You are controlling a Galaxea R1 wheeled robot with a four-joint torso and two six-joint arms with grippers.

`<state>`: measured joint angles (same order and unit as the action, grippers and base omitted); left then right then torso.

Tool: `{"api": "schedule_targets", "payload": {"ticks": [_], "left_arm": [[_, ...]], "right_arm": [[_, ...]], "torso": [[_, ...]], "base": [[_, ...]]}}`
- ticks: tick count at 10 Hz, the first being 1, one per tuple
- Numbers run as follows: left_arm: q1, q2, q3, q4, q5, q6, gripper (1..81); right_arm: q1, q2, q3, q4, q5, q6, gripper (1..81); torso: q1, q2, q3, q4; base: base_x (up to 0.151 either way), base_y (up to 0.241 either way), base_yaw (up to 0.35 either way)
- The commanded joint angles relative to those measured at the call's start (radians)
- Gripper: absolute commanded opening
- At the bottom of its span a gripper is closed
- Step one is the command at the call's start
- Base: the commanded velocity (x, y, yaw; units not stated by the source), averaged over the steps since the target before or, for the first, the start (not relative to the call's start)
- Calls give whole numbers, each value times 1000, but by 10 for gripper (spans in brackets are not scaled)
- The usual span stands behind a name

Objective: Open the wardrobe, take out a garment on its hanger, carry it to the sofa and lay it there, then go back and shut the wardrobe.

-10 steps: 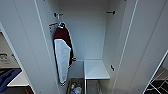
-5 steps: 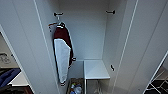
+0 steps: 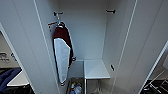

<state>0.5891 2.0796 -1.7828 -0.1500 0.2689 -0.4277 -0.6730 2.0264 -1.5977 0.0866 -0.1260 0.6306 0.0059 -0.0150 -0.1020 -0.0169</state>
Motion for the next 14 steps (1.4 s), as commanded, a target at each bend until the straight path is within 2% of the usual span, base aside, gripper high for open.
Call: {"api": "schedule_targets", "payload": {"ticks": [1,3,5,7,10,12,14], "left_arm": [[-98,76,75,-68,70,1,811],[-67,126,89,-66,69,3,811],[-18,160,89,-65,59,9,811],[73,186,69,-51,30,24,811],[255,237,59,-39,-8,144,811],[395,271,51,-37,-129,226,811],[496,306,0,-37,-181,274,811]], "right_arm": [[88,30,243,44,-9,-5,811],[48,77,337,41,18,-6,811],[9,115,325,13,29,-12,811],[-75,172,202,-36,29,-11,811],[-224,275,-11,-149,19,-12,811],[-320,364,-149,-247,14,-11,811],[-415,444,-283,-315,12,-12,811]], "torso": [[0,0,0,0],[0,0,0,0],[1,1,-1,0],[1,1,-1,0],[1,1,-1,0],[1,1,-1,0],[1,1,-1,0]], "base": [[0,0,0],[0,0,0],[0,0,0],[0,0,0],[0,0,0],[0,0,0],[0,0,0]]}}
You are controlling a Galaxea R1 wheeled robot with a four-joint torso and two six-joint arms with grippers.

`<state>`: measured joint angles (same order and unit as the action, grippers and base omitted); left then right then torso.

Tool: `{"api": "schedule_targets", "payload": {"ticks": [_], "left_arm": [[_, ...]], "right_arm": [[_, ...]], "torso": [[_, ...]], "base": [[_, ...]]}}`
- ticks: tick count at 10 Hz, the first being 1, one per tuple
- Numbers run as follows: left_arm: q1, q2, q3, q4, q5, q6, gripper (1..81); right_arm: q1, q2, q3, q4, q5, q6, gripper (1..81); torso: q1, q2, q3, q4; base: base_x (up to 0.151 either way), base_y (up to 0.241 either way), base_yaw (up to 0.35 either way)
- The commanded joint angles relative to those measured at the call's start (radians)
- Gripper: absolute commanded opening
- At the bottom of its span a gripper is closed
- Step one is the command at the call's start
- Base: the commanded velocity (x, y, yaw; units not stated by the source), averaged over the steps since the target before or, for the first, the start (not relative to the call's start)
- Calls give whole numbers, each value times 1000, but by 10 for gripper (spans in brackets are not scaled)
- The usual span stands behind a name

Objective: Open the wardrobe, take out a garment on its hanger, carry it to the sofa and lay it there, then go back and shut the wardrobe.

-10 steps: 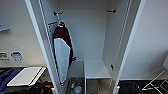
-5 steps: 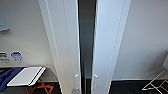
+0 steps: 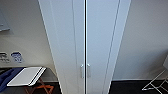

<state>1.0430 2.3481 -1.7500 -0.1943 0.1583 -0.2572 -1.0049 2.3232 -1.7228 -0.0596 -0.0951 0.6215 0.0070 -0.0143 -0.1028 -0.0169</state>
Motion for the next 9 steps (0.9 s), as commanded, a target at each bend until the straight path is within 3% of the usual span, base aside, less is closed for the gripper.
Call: {"api": "schedule_targets", "payload": {"ticks": [1,5,9], "left_arm": [[84,76,-86,18,-85,118,811],[205,272,-331,88,-91,121,811],[305,454,-593,130,-134,121,811]], "right_arm": [[-125,188,-224,-201,-18,-2,811],[-258,412,-553,-353,-17,-2,811],[-367,576,-780,-503,-9,-3,811]], "torso": [[0,0,0,0],[0,0,0,0],[-1,0,0,0]], "base": [[0,0,0],[0,0,0],[0,0,0]]}}
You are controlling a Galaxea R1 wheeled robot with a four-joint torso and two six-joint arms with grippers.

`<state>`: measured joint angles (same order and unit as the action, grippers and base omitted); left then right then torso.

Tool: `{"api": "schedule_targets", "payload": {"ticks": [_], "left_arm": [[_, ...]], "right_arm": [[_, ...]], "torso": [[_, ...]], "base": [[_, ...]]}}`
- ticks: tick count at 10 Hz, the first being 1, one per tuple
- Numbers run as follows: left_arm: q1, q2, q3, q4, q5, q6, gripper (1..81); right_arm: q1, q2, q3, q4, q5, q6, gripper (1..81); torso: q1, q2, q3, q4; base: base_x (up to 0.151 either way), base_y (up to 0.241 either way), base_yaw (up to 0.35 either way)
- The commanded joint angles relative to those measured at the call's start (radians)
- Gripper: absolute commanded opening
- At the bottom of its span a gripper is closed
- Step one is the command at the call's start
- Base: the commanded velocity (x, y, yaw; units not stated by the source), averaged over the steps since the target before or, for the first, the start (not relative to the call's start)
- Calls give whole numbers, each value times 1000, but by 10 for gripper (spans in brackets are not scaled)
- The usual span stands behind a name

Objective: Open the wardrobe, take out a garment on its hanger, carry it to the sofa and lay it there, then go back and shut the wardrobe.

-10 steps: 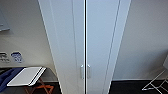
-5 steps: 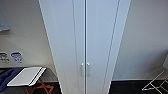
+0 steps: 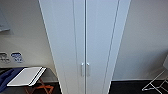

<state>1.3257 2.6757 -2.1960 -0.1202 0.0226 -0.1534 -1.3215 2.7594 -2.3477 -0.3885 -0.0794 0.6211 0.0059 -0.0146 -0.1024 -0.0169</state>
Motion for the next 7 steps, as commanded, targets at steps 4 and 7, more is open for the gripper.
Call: {"api": "schedule_targets", "payload": {"ticks": [4,7], "left_arm": [[68,231,-331,57,2,15,811],[76,323,-476,59,13,15,811]], "right_arm": [[-114,265,-309,-210,-33,-4,811],[-121,274,-312,-219,-34,-4,811]], "torso": [[0,0,1,0],[-1,0,2,0]], "base": [[0,0,0],[0,0,0]]}}
